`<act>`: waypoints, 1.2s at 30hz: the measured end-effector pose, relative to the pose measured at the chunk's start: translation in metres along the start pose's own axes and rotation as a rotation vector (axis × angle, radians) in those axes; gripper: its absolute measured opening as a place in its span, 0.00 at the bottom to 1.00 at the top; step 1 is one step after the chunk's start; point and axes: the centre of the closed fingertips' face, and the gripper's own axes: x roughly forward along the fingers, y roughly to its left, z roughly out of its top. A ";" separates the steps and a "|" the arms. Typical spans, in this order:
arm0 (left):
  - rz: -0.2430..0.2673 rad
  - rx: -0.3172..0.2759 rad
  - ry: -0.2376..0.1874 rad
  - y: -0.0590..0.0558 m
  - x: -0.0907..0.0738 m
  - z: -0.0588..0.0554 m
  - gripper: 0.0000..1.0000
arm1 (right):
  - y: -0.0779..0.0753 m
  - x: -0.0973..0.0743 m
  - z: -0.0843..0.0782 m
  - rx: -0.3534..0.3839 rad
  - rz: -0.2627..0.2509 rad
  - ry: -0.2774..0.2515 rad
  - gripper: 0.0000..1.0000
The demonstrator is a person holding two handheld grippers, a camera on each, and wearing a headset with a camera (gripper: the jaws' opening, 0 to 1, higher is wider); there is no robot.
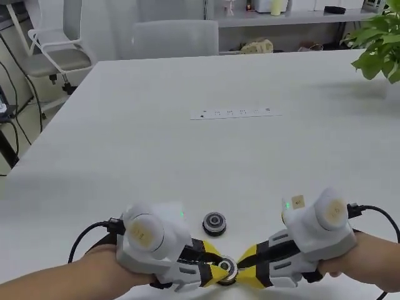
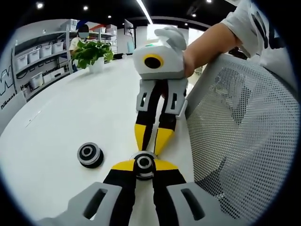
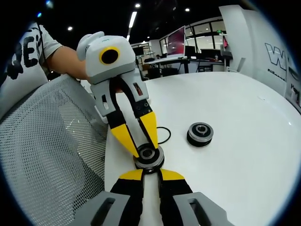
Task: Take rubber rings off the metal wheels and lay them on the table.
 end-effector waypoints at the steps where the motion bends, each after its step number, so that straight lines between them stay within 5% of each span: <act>1: 0.002 0.001 -0.001 0.000 0.000 0.000 0.07 | 0.000 0.000 0.000 0.002 0.000 0.001 0.07; 18: 0.015 0.009 0.003 0.000 0.001 0.000 0.07 | -0.006 -0.002 0.000 0.109 -0.005 -0.013 0.00; 36: 0.027 0.007 0.014 0.000 0.001 0.001 0.07 | -0.011 -0.009 0.015 0.274 0.004 -0.122 0.00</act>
